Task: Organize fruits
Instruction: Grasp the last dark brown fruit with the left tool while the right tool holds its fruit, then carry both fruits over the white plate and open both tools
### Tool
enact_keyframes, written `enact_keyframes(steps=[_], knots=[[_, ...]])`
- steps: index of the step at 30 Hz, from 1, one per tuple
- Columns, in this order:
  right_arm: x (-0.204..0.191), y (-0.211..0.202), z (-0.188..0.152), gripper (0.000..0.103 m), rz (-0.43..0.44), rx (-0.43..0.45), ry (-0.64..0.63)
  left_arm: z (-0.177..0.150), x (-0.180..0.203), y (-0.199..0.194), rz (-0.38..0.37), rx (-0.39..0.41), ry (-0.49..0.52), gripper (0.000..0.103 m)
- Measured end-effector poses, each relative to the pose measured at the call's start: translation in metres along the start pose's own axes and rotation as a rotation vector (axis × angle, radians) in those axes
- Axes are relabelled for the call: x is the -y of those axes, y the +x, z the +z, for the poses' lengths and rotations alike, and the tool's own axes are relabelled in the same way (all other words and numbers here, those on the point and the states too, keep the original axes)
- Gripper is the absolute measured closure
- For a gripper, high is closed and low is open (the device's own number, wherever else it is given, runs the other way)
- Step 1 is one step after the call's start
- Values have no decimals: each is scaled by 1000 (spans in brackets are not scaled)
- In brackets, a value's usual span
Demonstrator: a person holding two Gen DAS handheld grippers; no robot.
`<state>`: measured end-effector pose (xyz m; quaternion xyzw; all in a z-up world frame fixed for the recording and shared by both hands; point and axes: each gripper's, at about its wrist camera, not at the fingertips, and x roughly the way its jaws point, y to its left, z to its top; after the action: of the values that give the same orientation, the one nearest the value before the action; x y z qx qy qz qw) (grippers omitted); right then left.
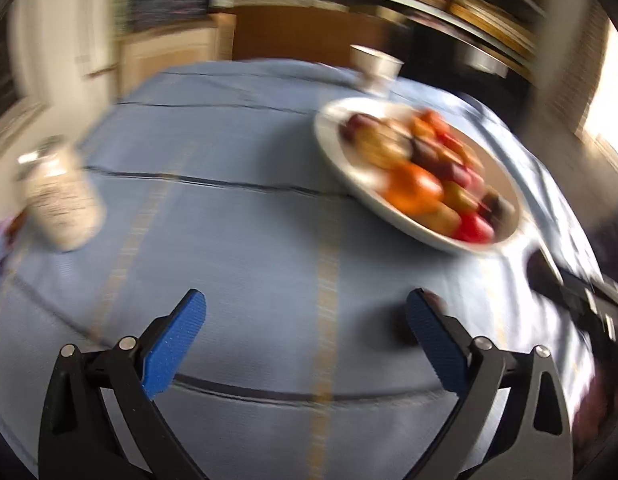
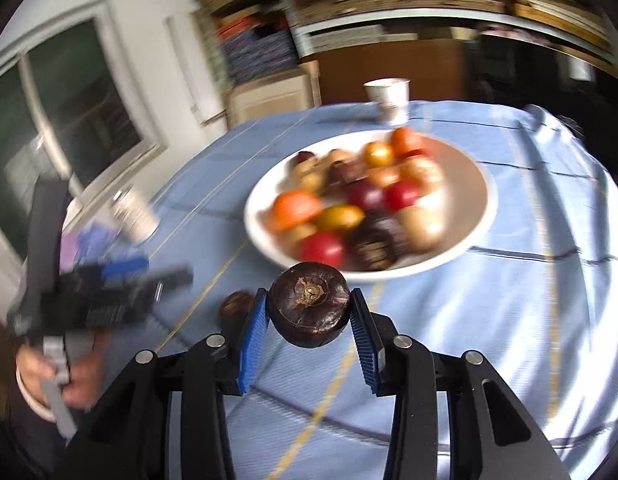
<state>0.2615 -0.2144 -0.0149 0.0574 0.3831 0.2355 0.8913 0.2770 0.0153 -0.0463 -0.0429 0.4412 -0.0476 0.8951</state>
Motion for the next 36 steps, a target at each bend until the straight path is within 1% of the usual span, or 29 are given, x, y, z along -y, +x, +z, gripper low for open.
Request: enact_keyframes(steps=[1,2,3,5,6,8,12,13,15,16,19,21,23,31,36], knots=[[8,-1,1,62,-7,4,27,-2,7,2,-33,-11,27,5],[13,-1,1,62,-13,5,48,-5,17,4,-69,-22,75,6],[17,-1,2,62,-21,6,65,-7,24,4,-77,-23,108,8],[21,1,1,62,-26,4,77,-12,43,6,-72,-11,204,25],[22,1,1,62,-25,2,80,-13,51,8,-84,-15,241,27],[21,2,-1,62,-14,-2,77,-15,58,14,-94,-31,255,40],[15,1,-2,62,-12,0,57,-14,58,28,-73,-70,247,43],[15,1,-2,62,-9,-1,56,-15,59,31,-76,-78,241,46],[14,1,-2,62,-8,-2,55,-12,59,34,-76,-72,235,48],[14,1,-2,62,-9,-4,55,-11,60,35,-83,-70,230,51],[13,2,-3,62,-12,-8,54,-10,62,37,-72,-64,235,52],[13,2,-3,62,-11,-8,53,-10,63,37,-65,-62,238,54],[13,3,-3,62,-13,-9,52,-9,61,36,-65,-57,230,63],[14,7,-5,62,-22,-25,49,-10,58,33,-72,-53,225,63],[8,8,-7,62,-11,-17,24,-10,58,27,-72,-28,222,63]])
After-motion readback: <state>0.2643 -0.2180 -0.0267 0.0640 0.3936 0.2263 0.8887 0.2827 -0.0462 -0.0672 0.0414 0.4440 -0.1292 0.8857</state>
